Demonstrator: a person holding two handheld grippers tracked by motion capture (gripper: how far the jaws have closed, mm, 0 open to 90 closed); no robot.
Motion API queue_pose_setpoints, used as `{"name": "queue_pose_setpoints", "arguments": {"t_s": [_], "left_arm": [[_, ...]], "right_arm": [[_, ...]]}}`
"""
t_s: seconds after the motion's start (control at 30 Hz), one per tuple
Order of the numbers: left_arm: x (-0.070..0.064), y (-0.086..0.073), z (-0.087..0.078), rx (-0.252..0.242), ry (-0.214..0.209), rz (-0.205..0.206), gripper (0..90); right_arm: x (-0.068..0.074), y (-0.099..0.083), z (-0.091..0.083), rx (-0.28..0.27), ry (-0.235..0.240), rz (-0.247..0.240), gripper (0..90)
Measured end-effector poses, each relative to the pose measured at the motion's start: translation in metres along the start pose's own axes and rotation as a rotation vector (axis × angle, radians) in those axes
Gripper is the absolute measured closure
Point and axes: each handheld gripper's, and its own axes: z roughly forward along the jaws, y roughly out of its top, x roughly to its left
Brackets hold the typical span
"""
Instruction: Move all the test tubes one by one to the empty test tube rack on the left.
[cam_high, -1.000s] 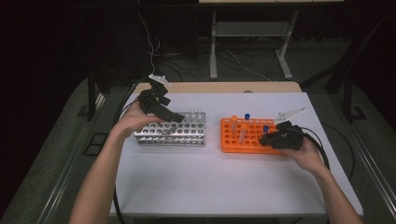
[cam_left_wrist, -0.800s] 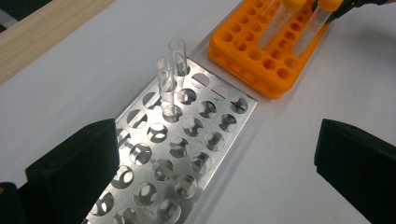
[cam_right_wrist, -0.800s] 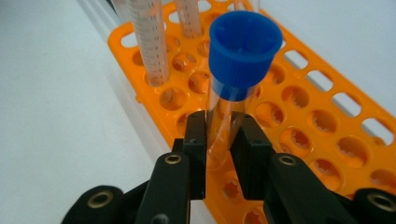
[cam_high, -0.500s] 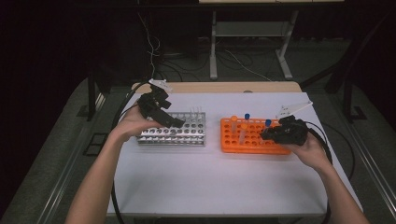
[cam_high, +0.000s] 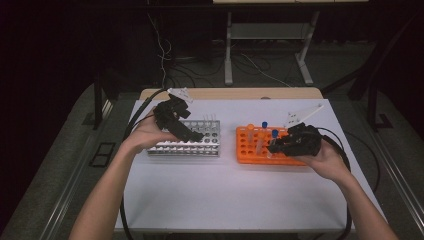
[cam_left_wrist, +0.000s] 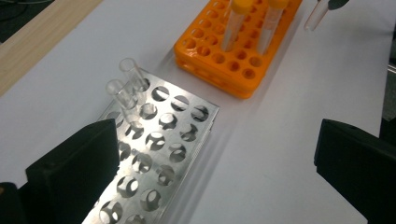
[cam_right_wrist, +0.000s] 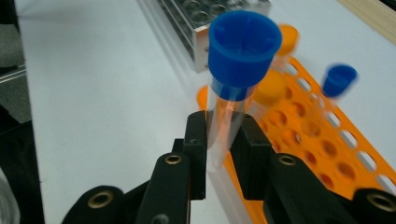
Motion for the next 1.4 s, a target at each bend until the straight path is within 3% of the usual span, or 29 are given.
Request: {"name": "queue_pose_setpoints", "arguments": {"t_s": [0.33,0.73,1.4], "left_arm": [[-0.019,0.017,0.008,0.024,-0.033,0.073,0.0],[-0.038,0.03,0.018,0.043,-0.061,0.144,0.0],[-0.052,0.037,0.026,0.059,-0.125,0.206,22.5]], "right_arm": [[0.018,0.025,0.018,0.015,0.069,-0.065,75.8],[0.025,0.042,0.04,0.037,0.116,-0.083,75.8],[0.039,0.067,0.074,0.057,0.159,-0.131,75.8]]}}
